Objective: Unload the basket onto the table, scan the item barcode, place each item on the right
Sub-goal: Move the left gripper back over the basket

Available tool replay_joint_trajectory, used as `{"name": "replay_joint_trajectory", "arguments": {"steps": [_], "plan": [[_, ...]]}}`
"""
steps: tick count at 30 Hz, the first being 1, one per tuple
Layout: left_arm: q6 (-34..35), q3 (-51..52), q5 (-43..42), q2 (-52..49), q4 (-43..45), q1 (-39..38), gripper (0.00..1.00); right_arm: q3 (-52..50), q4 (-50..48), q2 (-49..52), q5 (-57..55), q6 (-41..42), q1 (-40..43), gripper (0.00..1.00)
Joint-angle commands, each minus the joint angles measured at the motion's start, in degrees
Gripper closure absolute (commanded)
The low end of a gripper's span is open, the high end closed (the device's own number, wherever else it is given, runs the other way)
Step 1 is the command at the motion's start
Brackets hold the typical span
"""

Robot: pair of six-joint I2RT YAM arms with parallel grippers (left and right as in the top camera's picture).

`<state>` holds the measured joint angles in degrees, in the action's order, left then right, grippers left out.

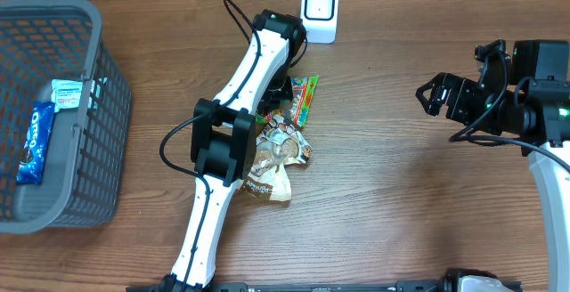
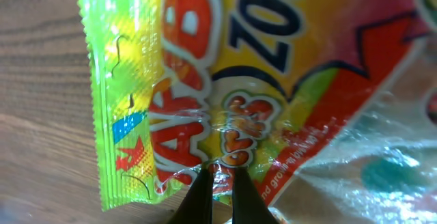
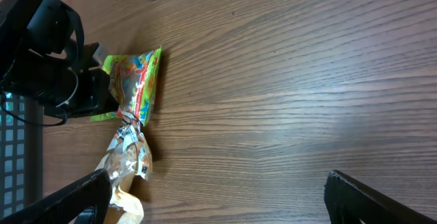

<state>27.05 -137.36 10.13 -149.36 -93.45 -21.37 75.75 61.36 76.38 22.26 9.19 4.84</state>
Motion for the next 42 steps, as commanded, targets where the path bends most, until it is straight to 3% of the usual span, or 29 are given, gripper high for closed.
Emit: {"name": "replay_joint_trajectory", "arguments": {"steps": [1,3,5,8,11,17,23,28,34,42], "plan": [[-7.5,-4.7,0.3,6.0,-0.1,1.3,0.96,1.5,-0.2,-0.1,0.3,-0.3,-0.3,0.0],[-10.3,-12.4,0.3,10.2,-0.2,2.4,0.91,1.5,-0.2,-0.1,0.3,-0.3,-0.3,0.0],[-11.7,-17.8,0.3,13.3,-0.2,3.3,0.68,1.5,-0.2,-0.1,0.3,-0.3,-0.3,0.0],[-12.5,-25.0,0.5,18.0,-0.2,5.2,0.46,1.5,-0.1,-0.1,0.3,-0.3,-0.3,0.0],[-12.5,-29.8,0.6,23.1,-0.8,8.8,0.33,1.5,-0.2,-0.1,0.3,-0.3,-0.3,0.0],[-12.5,-31.5,0.3,33.4,-3.4,26.2,0.12,1.5,-0.4,-0.1,0.3,-0.2,-0.3,0.0],[-12.2,-30.9,-2.4,33.6,-3.3,42.5,0.05,1.5,-0.5,-0.1,0.4,-0.2,-0.3,0.0],[-12.0,-29.6,-2.3,30.0,-3.2,50.3,0.04,1.5,-0.2,-0.1,0.4,-0.2,-0.3,0.0],[-7.1,-29.6,-3.4,20.8,-3.2,54.9,0.05,1.5,-0.1,-0.1,0.4,-0.2,-0.3,0.0],[1.1,-29.6,-4.4,6.9,-1.7,54.9,0.0,1.5,0.9,-0.1,0.4,-0.2,-0.3,0.0]]}}
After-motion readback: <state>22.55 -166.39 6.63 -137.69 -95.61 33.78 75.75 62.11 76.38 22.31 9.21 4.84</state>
